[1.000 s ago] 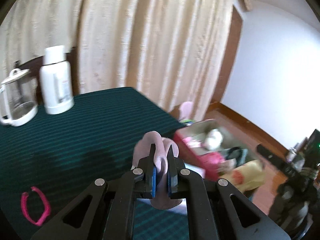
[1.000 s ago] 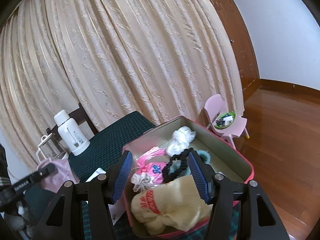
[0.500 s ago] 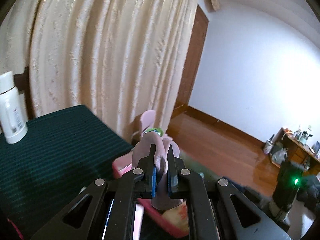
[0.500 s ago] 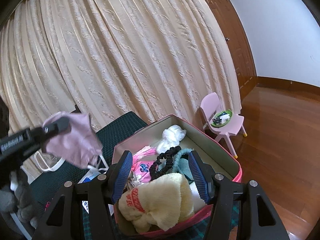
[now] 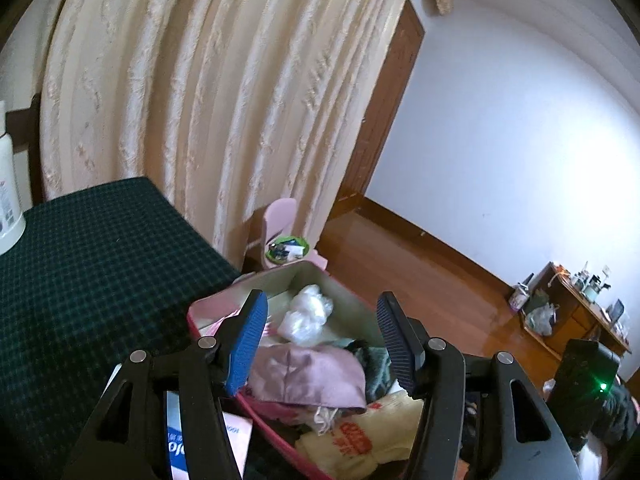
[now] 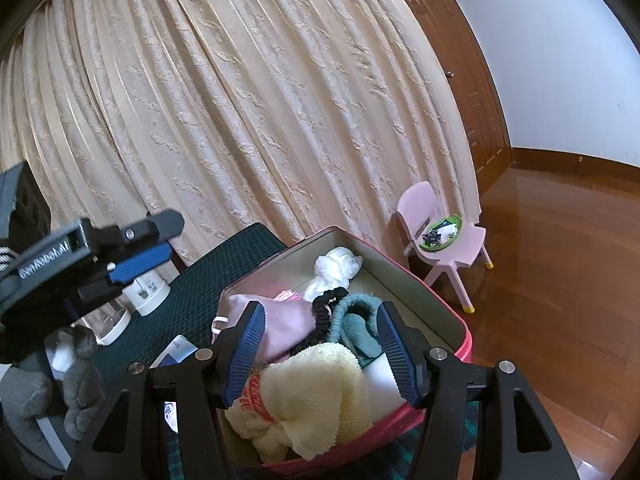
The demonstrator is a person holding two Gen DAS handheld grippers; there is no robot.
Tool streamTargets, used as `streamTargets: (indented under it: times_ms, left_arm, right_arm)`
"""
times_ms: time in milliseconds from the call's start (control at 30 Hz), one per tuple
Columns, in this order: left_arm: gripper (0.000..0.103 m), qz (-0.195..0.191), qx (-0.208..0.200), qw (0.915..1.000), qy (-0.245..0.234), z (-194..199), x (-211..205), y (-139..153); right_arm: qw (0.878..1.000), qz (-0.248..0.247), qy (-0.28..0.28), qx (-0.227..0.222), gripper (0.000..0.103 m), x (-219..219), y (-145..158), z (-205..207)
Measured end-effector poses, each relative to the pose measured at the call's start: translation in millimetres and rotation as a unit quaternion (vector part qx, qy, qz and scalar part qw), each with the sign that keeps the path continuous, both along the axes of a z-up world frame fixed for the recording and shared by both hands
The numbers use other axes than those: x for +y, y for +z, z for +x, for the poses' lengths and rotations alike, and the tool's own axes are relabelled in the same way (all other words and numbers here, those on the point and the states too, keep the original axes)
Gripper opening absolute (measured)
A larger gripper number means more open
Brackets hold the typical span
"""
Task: Organize soft objects
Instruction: 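Move the left tool back to the table toward the pink wristband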
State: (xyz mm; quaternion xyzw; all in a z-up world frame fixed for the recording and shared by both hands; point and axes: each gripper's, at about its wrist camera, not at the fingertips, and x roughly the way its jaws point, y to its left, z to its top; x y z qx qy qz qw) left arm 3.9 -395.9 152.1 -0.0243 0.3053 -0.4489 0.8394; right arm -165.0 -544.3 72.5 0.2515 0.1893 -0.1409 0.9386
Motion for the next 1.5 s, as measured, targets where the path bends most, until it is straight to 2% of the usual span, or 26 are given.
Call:
streamTargets:
  times_ms: [500,867,933,1167,1500]
  left_arm:
    - [0.063,0.031,-0.011,0.9973,0.066,-10.2,51.7,-12.0]
    - [0.066,0.052,-0.004,0.9901,0.131,-13.6,113.1,-23.3]
    - [0.069,0.055,0.0,0.9879,0.145,-12.4,127.6,-26.4]
    - [0.07,0.057,0.019,0.9778,0.201,-8.8,184.0,-35.4]
    - [0.07,0.066,0.04,0.9584,0.275,-7.3,252.8,-55.2]
  right_arm:
    - [1.0,-0.003,0.012,0.0,0.062,8.5,1.4,2.9]
    - [0.999,-0.016,0.043,-0.003,0.062,32.9,9.5,9.9]
    - [0.999,-0.018,0.051,-0.003,0.062,39.0,10.8,12.2]
    - [0.996,-0.025,0.082,0.0,0.063,60.7,14.3,21.8]
    - [0.993,-0.04,0.112,0.003,0.065,87.3,18.2,31.1]
